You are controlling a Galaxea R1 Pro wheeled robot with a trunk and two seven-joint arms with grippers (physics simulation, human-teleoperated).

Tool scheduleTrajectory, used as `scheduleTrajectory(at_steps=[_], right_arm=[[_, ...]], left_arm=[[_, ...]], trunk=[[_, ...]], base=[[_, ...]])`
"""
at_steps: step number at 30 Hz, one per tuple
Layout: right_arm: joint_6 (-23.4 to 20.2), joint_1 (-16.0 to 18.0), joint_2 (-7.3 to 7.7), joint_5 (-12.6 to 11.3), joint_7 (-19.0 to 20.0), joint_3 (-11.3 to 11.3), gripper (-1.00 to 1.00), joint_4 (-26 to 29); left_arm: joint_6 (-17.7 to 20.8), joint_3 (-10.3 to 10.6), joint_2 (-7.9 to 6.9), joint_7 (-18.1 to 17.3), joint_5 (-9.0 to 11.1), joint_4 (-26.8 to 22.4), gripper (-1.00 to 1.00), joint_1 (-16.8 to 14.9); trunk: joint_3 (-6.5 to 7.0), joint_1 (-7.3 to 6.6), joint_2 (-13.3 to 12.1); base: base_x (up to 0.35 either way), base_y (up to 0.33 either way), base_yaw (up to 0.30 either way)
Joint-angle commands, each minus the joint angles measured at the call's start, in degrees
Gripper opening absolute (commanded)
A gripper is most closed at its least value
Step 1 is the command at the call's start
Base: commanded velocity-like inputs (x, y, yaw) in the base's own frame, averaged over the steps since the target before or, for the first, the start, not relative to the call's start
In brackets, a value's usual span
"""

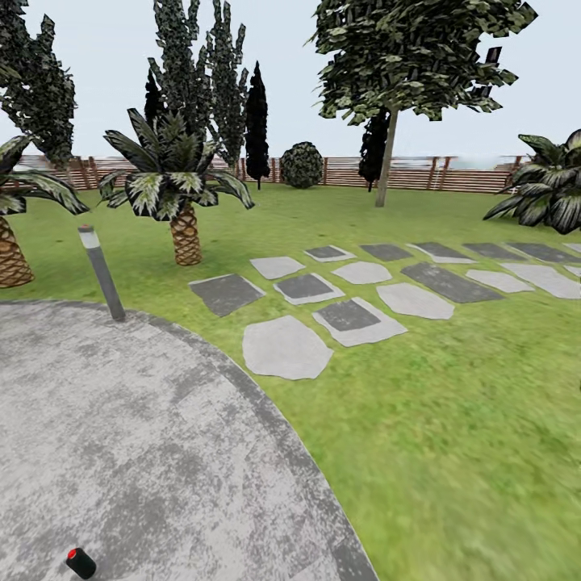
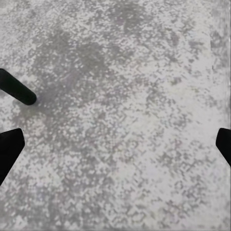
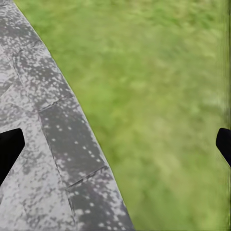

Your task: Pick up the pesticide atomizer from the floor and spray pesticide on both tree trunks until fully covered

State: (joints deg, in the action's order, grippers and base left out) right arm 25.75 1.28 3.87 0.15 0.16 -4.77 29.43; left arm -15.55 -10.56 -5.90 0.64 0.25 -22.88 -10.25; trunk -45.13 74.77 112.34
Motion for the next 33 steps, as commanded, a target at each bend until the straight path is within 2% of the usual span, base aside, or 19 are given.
scheduleTrajectory(at_steps=[1,9,14,33], right_arm=[[0.18,0.04,-0.01,0.02,0.02,-0.04,1.0,-0.05],[0.17,0.04,0.0,-0.04,0.02,0.02,1.0,0.11],[0.18,0.04,-0.09,-0.06,0.03,0.03,1.0,0.17],[0.18,0.04,-0.09,-0.06,0.02,0.02,1.0,0.1]], left_arm=[[-0.18,-0.07,0.01,0.07,0.02,0.03,1.0,-0.03],[-0.18,-0.09,-0.02,0.07,0.02,0.03,1.0,-0.05],[-0.1,-0.16,-0.08,0.15,0.1,0.03,1.0,-0.04],[-0.11,-0.16,-0.08,0.14,0.11,0.03,1.0,-0.03]], trunk=[[-0.05,-0.01,0.02],[-0.05,-0.01,0.02],[-0.05,-0.01,0.02],[-0.05,-0.01,0.02]], base=[[0.006,-0.268,0.001],[0.001,-0.263,0.0],[0.0,-0.003,0.018],[0.0,0.0,0.274]])
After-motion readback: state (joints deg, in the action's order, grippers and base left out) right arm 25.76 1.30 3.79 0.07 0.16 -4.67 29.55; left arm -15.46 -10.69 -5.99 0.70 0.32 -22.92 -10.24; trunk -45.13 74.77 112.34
